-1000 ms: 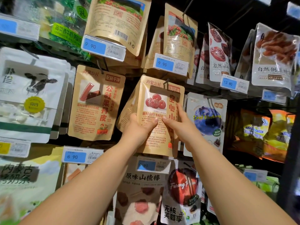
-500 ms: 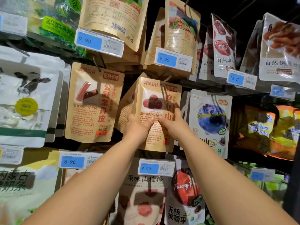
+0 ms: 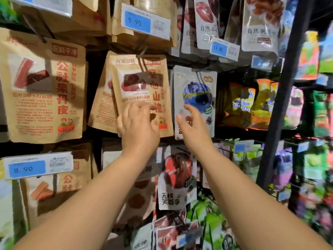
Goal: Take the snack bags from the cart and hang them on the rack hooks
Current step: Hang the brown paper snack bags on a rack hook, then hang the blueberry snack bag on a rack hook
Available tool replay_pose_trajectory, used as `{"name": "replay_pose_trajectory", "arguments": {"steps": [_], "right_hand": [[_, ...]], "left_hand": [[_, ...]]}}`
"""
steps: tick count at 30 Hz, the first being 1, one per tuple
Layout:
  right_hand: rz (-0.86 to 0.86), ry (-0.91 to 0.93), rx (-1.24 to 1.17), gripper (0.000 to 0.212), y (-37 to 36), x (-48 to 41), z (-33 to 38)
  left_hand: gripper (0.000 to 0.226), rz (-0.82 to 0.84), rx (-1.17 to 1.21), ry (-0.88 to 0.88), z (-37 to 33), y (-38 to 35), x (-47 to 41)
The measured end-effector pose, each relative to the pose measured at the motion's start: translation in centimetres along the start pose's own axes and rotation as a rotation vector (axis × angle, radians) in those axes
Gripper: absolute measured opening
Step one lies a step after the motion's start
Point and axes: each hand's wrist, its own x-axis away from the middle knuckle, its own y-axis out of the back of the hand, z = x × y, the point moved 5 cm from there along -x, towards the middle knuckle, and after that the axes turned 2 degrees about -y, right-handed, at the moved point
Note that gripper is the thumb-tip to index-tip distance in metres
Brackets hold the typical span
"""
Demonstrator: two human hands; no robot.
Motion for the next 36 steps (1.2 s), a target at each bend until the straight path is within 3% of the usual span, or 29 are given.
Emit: {"name": "replay_pose_trajectory", "arguments": {"steps": [4, 7, 9, 12, 16, 20, 26, 29, 34, 36], "right_hand": [[-0.053, -0.089, 0.063, 0.041, 4.0, 3.1, -3.7], [-0.098, -0.169, 0.091, 0.032, 7.3, 6.6, -7.0], [-0.133, -0.243, 0.090, 0.027, 9.7, 9.9, -9.8], [-0.163, -0.458, 0.156, 0.039, 13.5, 16.9, -15.8], [-0.246, -0.762, 0.218, 0.008, 18.4, 29.7, -22.6], [-0.254, -1.033, 0.348, 0.024, 21.2, 40.8, -25.3], [-0.187, -1.295, 0.388, 0.035, 23.1, 51.5, -27.6], [-0.154, -1.344, 0.388, 0.025, 23.7, 54.1, -28.8], [-0.086, -1.398, 0.421, 0.039, 23.9, 54.4, -29.9], [-0.046, -1.408, 0.419, 0.037, 23.7, 54.2, -30.9]], "left_hand": [[0.034, 0.090, 0.208, -0.104, -3.2, -2.9, 2.4], [0.023, 0.271, 0.433, -0.122, -6.6, -5.7, 6.2], [0.015, 0.443, 0.545, -0.129, -8.8, -8.0, 10.4], [0.006, 0.800, 0.638, -0.175, -11.5, -12.1, 20.1], [0.009, 1.271, 0.598, -0.195, -12.9, -16.0, 35.4], [0.015, 1.650, 0.517, -0.225, -13.3, -16.9, 47.1], [0.029, 1.760, 0.311, -0.355, -12.3, -18.0, 54.5], [0.035, 1.736, 0.305, -0.353, -12.2, -18.3, 55.6], [0.027, 1.693, 0.307, -0.107, -12.8, -19.7, 54.9], [0.035, 1.629, 0.294, 0.008, -12.6, -20.6, 54.5]]}}
